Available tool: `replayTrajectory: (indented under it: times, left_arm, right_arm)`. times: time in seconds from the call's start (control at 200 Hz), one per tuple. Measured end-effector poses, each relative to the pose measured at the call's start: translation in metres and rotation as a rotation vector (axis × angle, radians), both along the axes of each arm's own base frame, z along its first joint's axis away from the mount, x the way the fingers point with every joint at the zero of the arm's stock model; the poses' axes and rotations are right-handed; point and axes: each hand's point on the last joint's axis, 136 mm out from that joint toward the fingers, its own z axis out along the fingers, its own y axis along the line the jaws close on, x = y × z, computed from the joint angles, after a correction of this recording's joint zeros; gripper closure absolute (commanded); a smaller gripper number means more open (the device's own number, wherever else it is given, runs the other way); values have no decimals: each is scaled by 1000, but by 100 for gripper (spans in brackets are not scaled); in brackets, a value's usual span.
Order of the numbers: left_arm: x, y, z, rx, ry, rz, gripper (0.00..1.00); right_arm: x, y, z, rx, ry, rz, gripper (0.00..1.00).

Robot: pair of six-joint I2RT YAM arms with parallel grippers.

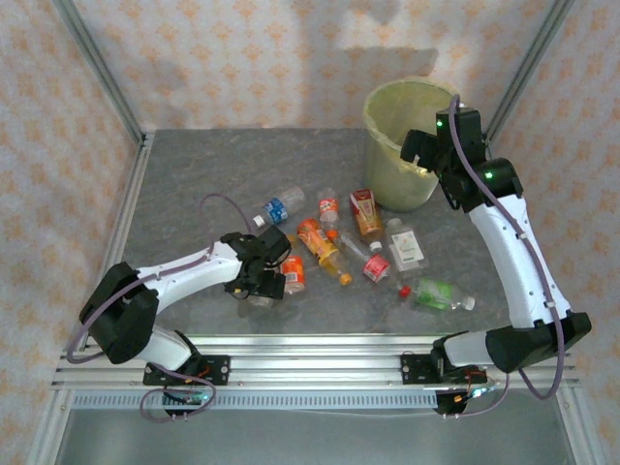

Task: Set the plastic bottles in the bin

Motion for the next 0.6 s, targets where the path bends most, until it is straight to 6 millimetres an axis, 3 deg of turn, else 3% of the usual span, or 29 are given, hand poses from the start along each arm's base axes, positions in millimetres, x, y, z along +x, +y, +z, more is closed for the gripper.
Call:
replayTrajectory:
  times: [0.115,0.43,0.596]
  left_arm:
    - [-2,2,-6,12,15,13,21]
    - [7,16,-25,31,44,85,20]
    - [11,21,-30,32,56,108,34]
  right_arm:
    - [1,3,-2,12,6,13,1]
    - [2,15,-6,24,21,51,1]
    - [2,26,-10,21,30,79,1]
